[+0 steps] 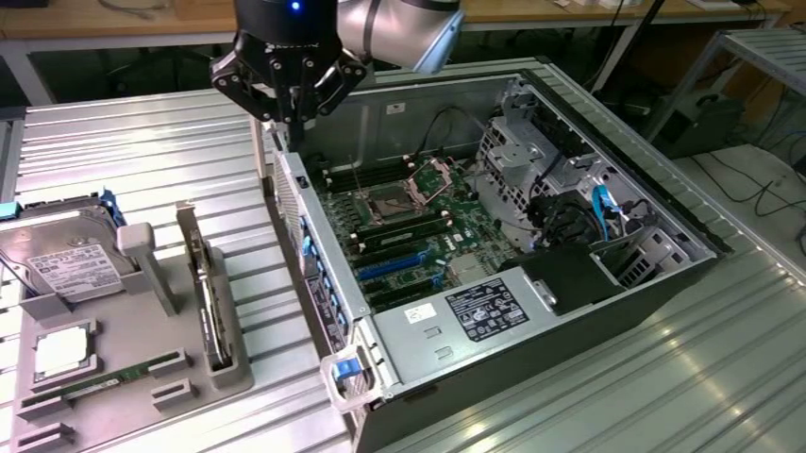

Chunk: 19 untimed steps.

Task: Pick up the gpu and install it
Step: 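Reach for the gpu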

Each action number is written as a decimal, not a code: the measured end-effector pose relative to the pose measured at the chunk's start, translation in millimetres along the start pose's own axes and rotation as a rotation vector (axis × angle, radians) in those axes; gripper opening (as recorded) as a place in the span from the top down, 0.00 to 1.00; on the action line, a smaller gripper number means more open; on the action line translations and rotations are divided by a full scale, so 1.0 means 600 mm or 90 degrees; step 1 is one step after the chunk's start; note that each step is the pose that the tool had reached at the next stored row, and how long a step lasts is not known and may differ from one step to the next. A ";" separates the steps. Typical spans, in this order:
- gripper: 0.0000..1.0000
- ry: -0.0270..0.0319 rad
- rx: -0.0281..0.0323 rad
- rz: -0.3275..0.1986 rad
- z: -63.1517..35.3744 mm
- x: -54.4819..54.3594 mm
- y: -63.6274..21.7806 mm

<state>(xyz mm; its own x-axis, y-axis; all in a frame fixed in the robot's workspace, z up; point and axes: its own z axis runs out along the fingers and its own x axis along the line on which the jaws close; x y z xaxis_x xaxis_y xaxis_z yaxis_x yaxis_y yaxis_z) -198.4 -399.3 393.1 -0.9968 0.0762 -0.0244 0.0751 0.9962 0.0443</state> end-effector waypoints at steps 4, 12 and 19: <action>0.89 0.0000 0.0000 0.000 0.000 0.008 -0.001; 0.89 0.0000 -0.0001 0.000 -0.003 0.073 -0.036; 0.89 0.0000 -0.0001 0.000 -0.003 0.080 -0.037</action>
<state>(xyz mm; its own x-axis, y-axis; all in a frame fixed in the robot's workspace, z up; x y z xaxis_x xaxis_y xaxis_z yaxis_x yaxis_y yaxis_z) -248.1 -417.9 392.5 -0.9968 0.0756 -0.0244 0.0745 0.9962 0.0444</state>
